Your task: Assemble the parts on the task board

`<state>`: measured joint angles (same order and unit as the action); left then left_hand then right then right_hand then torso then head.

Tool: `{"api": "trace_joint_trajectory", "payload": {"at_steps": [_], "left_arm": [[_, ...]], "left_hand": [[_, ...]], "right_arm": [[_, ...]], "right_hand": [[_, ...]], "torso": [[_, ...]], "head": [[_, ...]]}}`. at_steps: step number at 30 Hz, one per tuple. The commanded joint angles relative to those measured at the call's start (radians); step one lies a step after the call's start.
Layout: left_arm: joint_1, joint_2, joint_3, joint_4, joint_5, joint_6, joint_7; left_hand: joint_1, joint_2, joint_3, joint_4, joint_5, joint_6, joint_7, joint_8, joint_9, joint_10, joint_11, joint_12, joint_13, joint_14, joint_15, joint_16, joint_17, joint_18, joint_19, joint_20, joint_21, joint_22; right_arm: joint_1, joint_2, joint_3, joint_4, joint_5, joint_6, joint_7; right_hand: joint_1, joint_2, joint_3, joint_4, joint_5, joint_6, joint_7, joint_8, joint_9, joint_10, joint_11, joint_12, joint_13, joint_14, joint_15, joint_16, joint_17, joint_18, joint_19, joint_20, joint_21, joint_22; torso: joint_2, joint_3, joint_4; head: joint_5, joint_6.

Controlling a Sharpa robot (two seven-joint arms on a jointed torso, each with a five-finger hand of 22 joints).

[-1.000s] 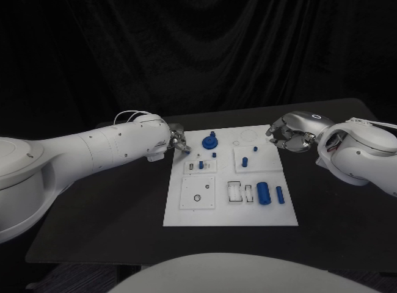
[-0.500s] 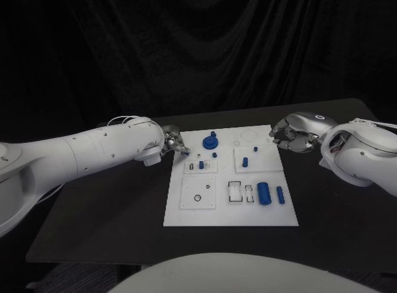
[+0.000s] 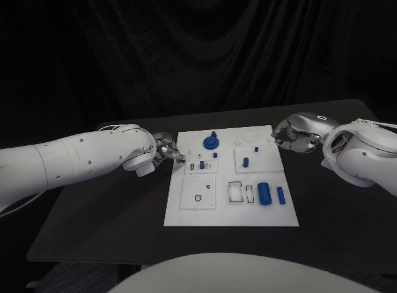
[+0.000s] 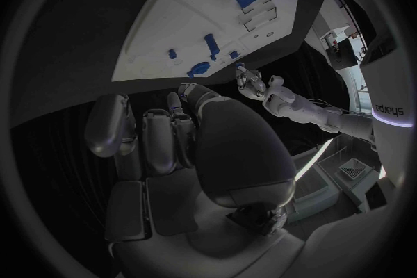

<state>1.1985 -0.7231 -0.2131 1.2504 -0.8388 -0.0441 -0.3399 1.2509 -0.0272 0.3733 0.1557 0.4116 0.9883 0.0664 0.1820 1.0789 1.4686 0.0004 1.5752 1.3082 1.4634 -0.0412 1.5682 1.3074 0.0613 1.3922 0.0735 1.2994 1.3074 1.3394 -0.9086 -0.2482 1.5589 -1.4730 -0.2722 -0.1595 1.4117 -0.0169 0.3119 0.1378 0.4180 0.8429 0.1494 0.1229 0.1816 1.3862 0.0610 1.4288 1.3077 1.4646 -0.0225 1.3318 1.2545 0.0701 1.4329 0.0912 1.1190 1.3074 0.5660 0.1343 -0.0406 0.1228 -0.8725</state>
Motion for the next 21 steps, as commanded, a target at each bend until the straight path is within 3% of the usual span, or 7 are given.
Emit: {"api": "trace_joint_trajectory", "payload": {"at_steps": [1, 5, 12, 18, 21], "left_arm": [[0.000, -0.010, 0.001, 0.028, 0.027, -0.045, -0.063], [0.000, -0.017, 0.001, 0.047, 0.028, -0.060, -0.069], [0.000, -0.015, 0.001, 0.063, 0.028, -0.067, -0.064], [0.000, 0.000, 0.001, 0.060, 0.028, -0.057, -0.062], [-0.002, 0.008, 0.001, 0.052, 0.028, -0.056, -0.059]], "left_hand": [[-0.005, -0.003, 0.006, 0.000, -0.005, 0.021, -0.012, 0.004, 0.003, 0.102, -0.008, -0.004, 0.263, 0.107, -0.008, 0.003, 0.263, 0.008, -0.003, -0.008, -0.004, 0.172], [-0.009, -0.001, 0.010, -0.001, -0.007, 0.022, -0.012, 0.005, 0.004, 0.102, -0.009, -0.004, 0.263, 0.107, -0.009, 0.003, 0.263, 0.008, -0.002, -0.009, -0.004, 0.172], [-0.011, 0.000, 0.013, -0.001, -0.009, 0.021, -0.012, 0.005, 0.005, 0.102, -0.009, -0.004, 0.263, 0.107, -0.009, 0.003, 0.263, 0.009, -0.004, -0.010, -0.008, 0.171], [-0.017, 0.002, 0.018, 0.000, -0.014, 0.017, -0.011, 0.004, 0.007, 0.102, -0.009, -0.004, 0.263, 0.107, -0.009, 0.003, 0.263, 0.009, -0.005, -0.010, -0.010, 0.170], [-0.019, 0.004, 0.022, 0.000, -0.015, 0.013, -0.010, 0.003, 0.008, 0.102, -0.009, -0.004, 0.263, 0.107, -0.009, 0.003, 0.263, 0.010, -0.008, -0.010, -0.014, 0.169]], "right_arm": [[-0.002, -0.002, 0.001, 0.000, -0.002, 0.008, -0.018], [-0.002, -0.003, 0.001, -0.001, 0.009, 0.009, -0.018], [-0.002, -0.002, 0.001, -0.003, 0.021, 0.009, -0.018], [-0.002, 0.001, 0.001, -0.004, 0.023, 0.009, -0.017], [-0.002, 0.001, 0.001, -0.004, 0.023, 0.008, -0.016]], "right_hand": [[0.007, -0.004, 0.007, 0.002, 0.005, 0.005, 0.001, -0.003, 0.000, -0.009, 0.001, -0.006, 0.023, 0.013, 0.008, -0.006, -0.001, 0.021, -0.007, -0.002, -0.006, 0.142], [0.006, -0.004, 0.007, 0.002, 0.005, 0.006, 0.001, -0.003, 0.000, -0.010, 0.001, -0.006, 0.023, 0.013, 0.008, -0.007, -0.002, 0.021, -0.007, -0.002, -0.008, 0.141], [0.006, -0.004, 0.008, 0.002, 0.005, 0.007, 0.001, -0.003, 0.000, -0.010, 0.001, -0.006, 0.023, 0.013, 0.008, -0.008, -0.003, 0.021, -0.007, -0.002, -0.008, 0.141], [0.006, -0.004, 0.008, 0.002, 0.005, 0.007, 0.001, -0.003, 0.000, -0.010, 0.001, -0.006, 0.023, 0.013, 0.008, -0.008, -0.003, 0.021, -0.007, -0.002, -0.008, 0.141], [0.006, -0.004, 0.009, 0.001, 0.005, 0.007, 0.001, -0.003, 0.000, -0.010, 0.001, -0.006, 0.023, 0.013, 0.008, -0.007, -0.002, 0.021, -0.008, -0.002, -0.009, 0.141]], "torso": [[-0.001, 0.0011, 0.0013], [-0.002, 0.0015, 0.0023], [0.001, -0.0017, 0.0005], [0.002, -0.0005, -0.0025], [0.003, 0.0000, -0.0018]], "head": [[-0.001, 0.000], [-0.001, 0.000], [0.000, 0.000], [0.007, 0.000], [0.003, 0.000]]}}
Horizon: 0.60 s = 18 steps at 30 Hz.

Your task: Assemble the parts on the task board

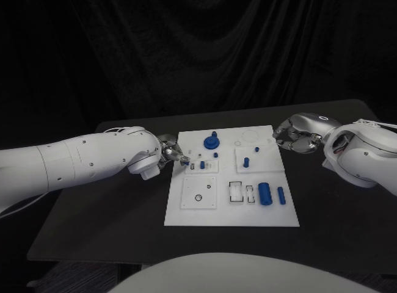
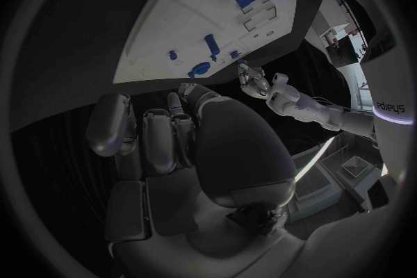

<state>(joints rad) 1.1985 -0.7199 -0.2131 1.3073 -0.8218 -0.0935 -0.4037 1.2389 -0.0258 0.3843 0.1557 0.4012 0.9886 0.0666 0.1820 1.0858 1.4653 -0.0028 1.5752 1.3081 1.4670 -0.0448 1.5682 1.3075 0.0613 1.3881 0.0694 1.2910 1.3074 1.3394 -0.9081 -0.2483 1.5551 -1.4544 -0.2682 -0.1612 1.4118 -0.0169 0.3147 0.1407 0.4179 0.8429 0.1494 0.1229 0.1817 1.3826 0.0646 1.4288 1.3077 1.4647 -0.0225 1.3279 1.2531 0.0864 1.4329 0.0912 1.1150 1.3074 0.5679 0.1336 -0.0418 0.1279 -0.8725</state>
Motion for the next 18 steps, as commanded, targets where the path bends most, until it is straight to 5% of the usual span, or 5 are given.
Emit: {"api": "trace_joint_trajectory", "payload": {"at_steps": [1, 18], "left_arm": [[-0.003, 0.007, 0.001, -0.006, 0.011, -0.006, 0.005], [-0.027, 0.030, 0.001, -0.028, 0.011, -0.008, 0.018]], "left_hand": [[-0.007, 0.003, 0.011, 0.000, -0.004, 0.012, -0.010, 0.003, 0.001, 0.105, -0.005, -0.004, 0.263, 0.104, -0.006, 0.003, 0.263, 0.010, -0.004, -0.006, -0.006, 0.169], [-0.020, 0.008, 0.018, 0.003, -0.012, 0.004, -0.007, 0.001, 0.004, 0.105, -0.002, -0.004, 0.263, 0.104, -0.004, 0.003, 0.263, 0.010, -0.006, -0.006, -0.010, 0.168]], "right_arm": [[-0.002, 0.000, 0.001, 0.000, 0.005, 0.004, -0.014], [-0.003, 0.000, 0.001, 0.000, 0.005, 0.006, -0.014]], "right_hand": [[0.006, -0.004, 0.006, -0.001, 0.006, 0.007, 0.001, -0.003, -0.001, -0.006, -0.003, -0.006, 0.023, 0.012, 0.008, -0.003, -0.001, 0.005, -0.008, -0.002, -0.005, 0.141], [0.006, -0.005, 0.007, -0.002, 0.006, 0.007, 0.001, -0.003, -0.001, -0.006, -0.003, -0.006, 0.023, 0.012, 0.008, -0.004, -0.002, 0.005, -0.008, -0.002, -0.006, 0.141]], "torso": [[0.001, 0.0010, -0.0007], [0.000, 0.0000, -0.0008]], "head": [[-0.003, 0.000], [0.000, 0.000]]}}
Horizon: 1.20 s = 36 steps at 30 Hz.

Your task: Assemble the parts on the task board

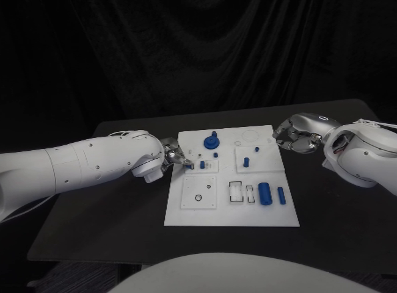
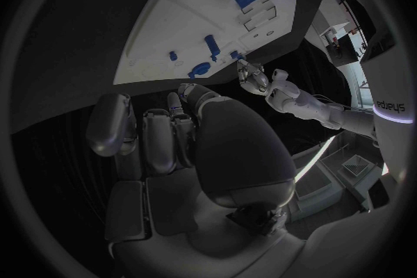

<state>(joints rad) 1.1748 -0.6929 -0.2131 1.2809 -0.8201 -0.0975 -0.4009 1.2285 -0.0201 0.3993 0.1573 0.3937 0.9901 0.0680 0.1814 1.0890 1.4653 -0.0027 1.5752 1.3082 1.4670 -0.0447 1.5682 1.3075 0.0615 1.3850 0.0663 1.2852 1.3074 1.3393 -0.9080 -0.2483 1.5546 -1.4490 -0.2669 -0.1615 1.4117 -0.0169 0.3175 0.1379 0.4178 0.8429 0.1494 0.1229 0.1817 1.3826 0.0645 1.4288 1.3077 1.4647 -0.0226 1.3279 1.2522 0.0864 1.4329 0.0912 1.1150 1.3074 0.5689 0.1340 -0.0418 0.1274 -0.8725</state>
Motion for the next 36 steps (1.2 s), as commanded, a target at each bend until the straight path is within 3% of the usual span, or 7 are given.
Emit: {"api": "trace_joint_trajectory", "payload": {"at_steps": [1, 11, 36], "left_arm": [[-0.004, 0.005, 0.001, -0.003, 0.009, -0.003, 0.015], [-0.014, 0.013, 0.001, -0.012, 0.009, -0.009, 0.024], [-0.016, 0.016, 0.001, -0.007, 0.009, 0.033, 0.028]], "left_hand": [[-0.009, 0.002, 0.003, 0.002, -0.005, 0.002, -0.008, 0.001, 0.001, 0.105, -0.002, -0.004, 0.263, 0.104, -0.004, 0.003, 0.263, 0.010, -0.003, -0.003, -0.004, 0.168], [-0.010, 0.007, 0.008, 0.002, -0.007, 0.001, -0.008, 0.002, 0.002, 0.105, -0.002, -0.004, 0.263, 0.104, -0.003, 0.003, 0.263, 0.011, -0.005, -0.002, -0.007, 0.167], [-0.015, 0.003, 0.010, -0.001, -0.009, 0.000, -0.008, 0.003, 0.006, 0.105, -0.001, -0.004, 0.263, 0.104, -0.002, 0.003, 0.263, 0.012, -0.008, -0.001, -0.011, 0.166]], "right_arm": [[-0.002, 0.000, 0.001, 0.000, 0.000, 0.004, -0.014], [-0.003, 0.000, 0.001, 0.001, 0.000, 0.004, -0.014], [-0.004, -0.001, 0.001, 0.002, 0.000, 0.011, -0.019]], "right_hand": [[0.006, -0.005, 0.004, 0.001, 0.006, 0.007, 0.001, -0.003, -0.001, -0.006, -0.003, -0.006, 0.023, 0.012, 0.008, -0.004, -0.001, 0.005, -0.008, -0.002, -0.006, 0.141], [0.006, -0.005, 0.004, 0.001, 0.006, 0.007, 0.001, -0.003, -0.001, -0.006, -0.003, -0.006, 0.023, 0.012, 0.008, -0.004, -0.001, 0.005, -0.008, -0.002, -0.006, 0.141], [0.004, -0.006, 0.006, 0.000, 0.007, 0.008, 0.002, -0.005, -0.001, -0.006, -0.002, -0.006, 0.022, 0.012, 0.008, -0.005, -0.002, 0.005, -0.008, -0.002, -0.008, 0.140]], "torso": [[-0.002, -0.0001, -0.0008], [0.000, 0.0004, -0.0007], [0.000, 0.0000, 0.0002]], "head": [[0.001, 0.000], [0.000, 0.000], [-0.001, 0.000]]}}
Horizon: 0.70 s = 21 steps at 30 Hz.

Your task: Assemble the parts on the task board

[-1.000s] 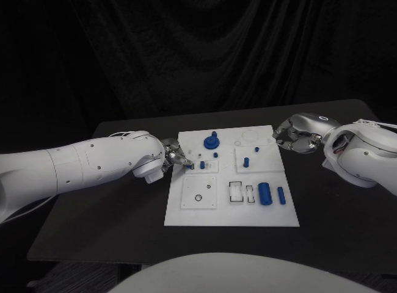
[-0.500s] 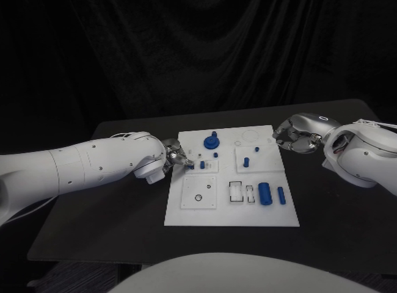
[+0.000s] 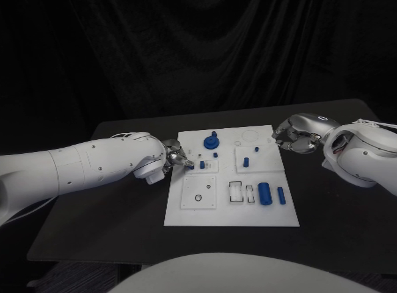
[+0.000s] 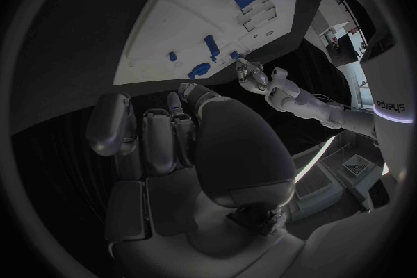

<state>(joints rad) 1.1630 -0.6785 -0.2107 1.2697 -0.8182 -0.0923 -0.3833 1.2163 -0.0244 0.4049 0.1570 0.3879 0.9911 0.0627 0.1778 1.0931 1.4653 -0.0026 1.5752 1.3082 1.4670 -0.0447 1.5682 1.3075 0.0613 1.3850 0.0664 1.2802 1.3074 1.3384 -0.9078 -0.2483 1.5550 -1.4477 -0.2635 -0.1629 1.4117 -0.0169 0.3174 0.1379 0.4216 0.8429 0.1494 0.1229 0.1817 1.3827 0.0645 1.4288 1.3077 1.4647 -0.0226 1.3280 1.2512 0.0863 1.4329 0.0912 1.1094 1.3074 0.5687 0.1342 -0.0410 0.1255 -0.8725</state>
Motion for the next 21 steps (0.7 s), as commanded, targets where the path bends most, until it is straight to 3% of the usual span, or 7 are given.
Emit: {"api": "trace_joint_trajectory", "payload": {"at_steps": [1, 18, 21], "left_arm": [[-0.005, 0.002, -0.002, 0.004, 0.007, 0.028, 0.011], [-0.005, 0.001, -0.002, 0.001, 0.007, 0.029, 0.021], [-0.005, 0.002, -0.002, -0.001, 0.007, 0.033, 0.023]], "left_hand": [[-0.002, 0.007, 0.005, -0.001, -0.003, -0.001, -0.003, 0.007, 0.001, 0.106, -0.001, -0.004, 0.263, 0.104, -0.002, 0.003, 0.263, 0.012, -0.008, -0.002, -0.006, 0.166], [-0.002, 0.004, 0.008, -0.007, -0.001, -0.001, -0.003, 0.008, 0.004, 0.106, -0.002, -0.004, 0.263, 0.104, -0.002, 0.003, 0.263, 0.013, -0.011, -0.001, -0.009, 0.165], [-0.016, 0.004, 0.008, -0.004, -0.033, -0.011, 0.000, 0.005, 0.006, 0.106, 0.001, -0.004, 0.263, 0.104, 0.000, 0.003, 0.263, 0.013, -0.012, 0.000, -0.011, 0.164]], "right_arm": [[-0.003, -0.001, 0.001, 0.001, -0.001, 0.008, -0.018], [-0.006, 0.000, 0.001, 0.000, -0.001, 0.014, -0.022], [-0.007, 0.001, 0.001, 0.000, -0.001, 0.015, -0.023]], "right_hand": [[0.004, -0.006, 0.006, 0.000, 0.003, 0.008, 0.002, -0.005, -0.001, -0.006, -0.002, -0.006, 0.022, 0.012, 0.008, -0.005, -0.001, 0.005, -0.008, -0.002, -0.002, 0.140], [0.003, -0.006, 0.008, -0.001, 0.003, 0.007, 0.002, -0.005, -0.002, -0.008, -0.002, -0.007, 0.021, 0.011, 0.008, -0.007, -0.003, 0.006, -0.009, -0.002, -0.005, 0.140], [0.003, -0.006, 0.008, -0.001, 0.003, 0.007, 0.002, -0.005, -0.002, -0.008, -0.002, -0.007, 0.021, 0.011, 0.008, -0.007, -0.003, 0.006, -0.009, -0.002, -0.005, 0.140]], "torso": [[-0.001, -0.0002, -0.0007], [-0.002, -0.0007, -0.0014], [-0.001, -0.0005, -0.0011]], "head": [[0.001, 0.000], [0.005, 0.000], [0.004, 0.000]]}}
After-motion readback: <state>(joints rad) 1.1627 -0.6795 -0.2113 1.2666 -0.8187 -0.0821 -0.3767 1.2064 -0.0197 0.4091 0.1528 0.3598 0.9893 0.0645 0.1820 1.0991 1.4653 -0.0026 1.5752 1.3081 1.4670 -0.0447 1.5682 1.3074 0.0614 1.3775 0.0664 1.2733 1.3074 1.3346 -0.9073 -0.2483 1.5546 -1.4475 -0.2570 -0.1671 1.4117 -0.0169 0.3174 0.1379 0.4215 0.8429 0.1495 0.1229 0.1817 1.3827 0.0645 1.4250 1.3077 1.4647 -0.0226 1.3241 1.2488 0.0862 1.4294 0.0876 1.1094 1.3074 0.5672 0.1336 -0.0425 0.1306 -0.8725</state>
